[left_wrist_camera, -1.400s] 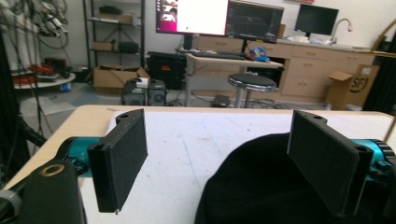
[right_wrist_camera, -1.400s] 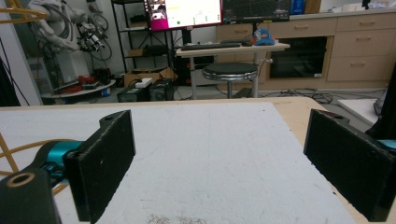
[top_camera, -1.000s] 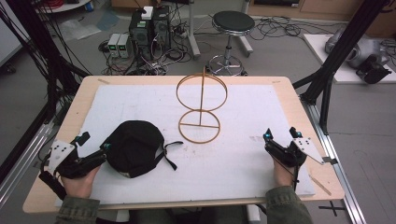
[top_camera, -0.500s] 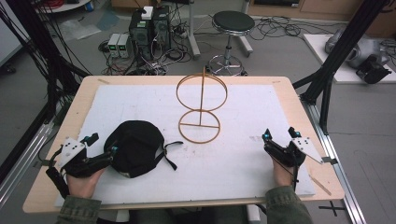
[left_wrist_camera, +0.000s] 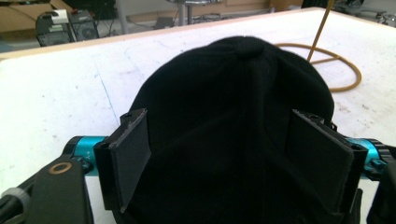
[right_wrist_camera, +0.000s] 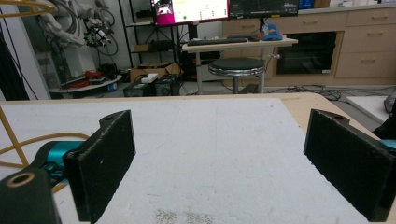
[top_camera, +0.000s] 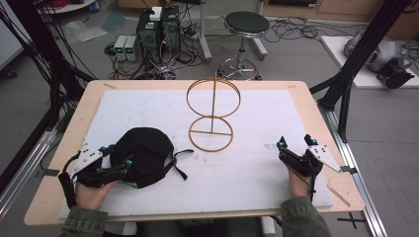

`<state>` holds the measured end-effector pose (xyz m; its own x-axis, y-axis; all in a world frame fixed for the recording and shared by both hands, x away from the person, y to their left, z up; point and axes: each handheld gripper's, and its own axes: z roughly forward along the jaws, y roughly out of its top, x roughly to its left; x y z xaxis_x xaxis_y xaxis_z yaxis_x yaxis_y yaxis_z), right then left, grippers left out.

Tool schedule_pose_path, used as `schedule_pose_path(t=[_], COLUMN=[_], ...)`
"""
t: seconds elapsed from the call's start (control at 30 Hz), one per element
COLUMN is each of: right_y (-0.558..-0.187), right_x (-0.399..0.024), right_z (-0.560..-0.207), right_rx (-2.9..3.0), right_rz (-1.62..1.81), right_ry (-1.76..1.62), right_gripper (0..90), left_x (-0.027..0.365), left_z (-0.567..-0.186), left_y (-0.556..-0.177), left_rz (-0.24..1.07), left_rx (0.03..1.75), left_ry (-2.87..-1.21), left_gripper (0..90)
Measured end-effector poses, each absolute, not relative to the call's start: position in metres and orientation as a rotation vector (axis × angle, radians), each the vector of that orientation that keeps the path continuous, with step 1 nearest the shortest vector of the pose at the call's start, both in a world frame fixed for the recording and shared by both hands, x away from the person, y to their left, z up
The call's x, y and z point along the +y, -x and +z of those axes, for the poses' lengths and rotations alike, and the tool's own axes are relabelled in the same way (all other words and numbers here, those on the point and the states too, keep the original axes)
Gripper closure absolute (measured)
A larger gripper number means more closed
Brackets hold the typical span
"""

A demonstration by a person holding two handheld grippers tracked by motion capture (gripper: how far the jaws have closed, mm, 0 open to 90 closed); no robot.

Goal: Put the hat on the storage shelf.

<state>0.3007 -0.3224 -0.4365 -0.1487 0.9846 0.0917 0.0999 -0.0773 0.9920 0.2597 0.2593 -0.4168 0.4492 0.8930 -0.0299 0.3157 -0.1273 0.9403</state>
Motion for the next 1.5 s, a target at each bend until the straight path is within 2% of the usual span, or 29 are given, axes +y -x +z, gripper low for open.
schedule_pose_path(t=[0.17, 0.33, 0.6, 0.7, 0.77, 0.9, 0.93, 0.97, 1.13, 1.5], right_y=[-0.3011, -0.3018, -0.3024, -0.3026, -0.3026, -0.303, -0.3029, -0.3029, -0.3031, -0.3034], right_x=[-0.3227, -0.3224, -0.3215, -0.3219, -0.3219, -0.322, -0.3217, -0.3217, -0.3217, -0.3221], right_z=[-0.4369, -0.4374, -0.4382, -0.4382, -0.4382, -0.4384, -0.4384, -0.4384, -0.4385, -0.4387], right_rx=[1.351, 1.358, 1.374, 1.372, 1.372, 1.375, 1.379, 1.379, 1.381, 1.387], right_rz=[1.343, 1.345, 1.342, 1.339, 1.34, 1.343, 1.347, 1.347, 1.345, 1.341], right_ry=[-1.268, -1.271, -1.279, -1.272, -1.275, -1.276, -1.286, -1.286, -1.285, -1.281], right_gripper=[8.2, 8.2, 8.2, 8.2, 8.2, 8.2, 8.2, 8.2, 8.2, 8.2], left_x=[0.2566, 0.2532, 0.2519, 0.2511, 0.2505, 0.2517, 0.2518, 0.252, 0.2511, 0.2517], left_z=[-0.4187, -0.4198, -0.4195, -0.4199, -0.42, -0.4201, -0.4204, -0.4205, -0.4203, -0.4194], left_y=[-0.2609, -0.2613, -0.2606, -0.261, -0.2609, -0.2611, -0.2615, -0.2618, -0.26, -0.2577], left_rz=[0.698, 0.697, 0.652, 0.641, 0.638, 0.622, 0.614, 0.609, 0.637, 0.665], left_rx=[1.054, 1.041, 1.047, 1.047, 1.05, 1.057, 1.058, 1.056, 1.052, 1.04], left_ry=[-1.709, -1.733, -1.732, -1.74, -1.733, -1.721, -1.723, -1.729, -1.74, -1.733], left_gripper=[23.5, 28.7, 44.7, 47.8, 51.6, 65.8, 71.7, 71.7, 86.0, 87.4])
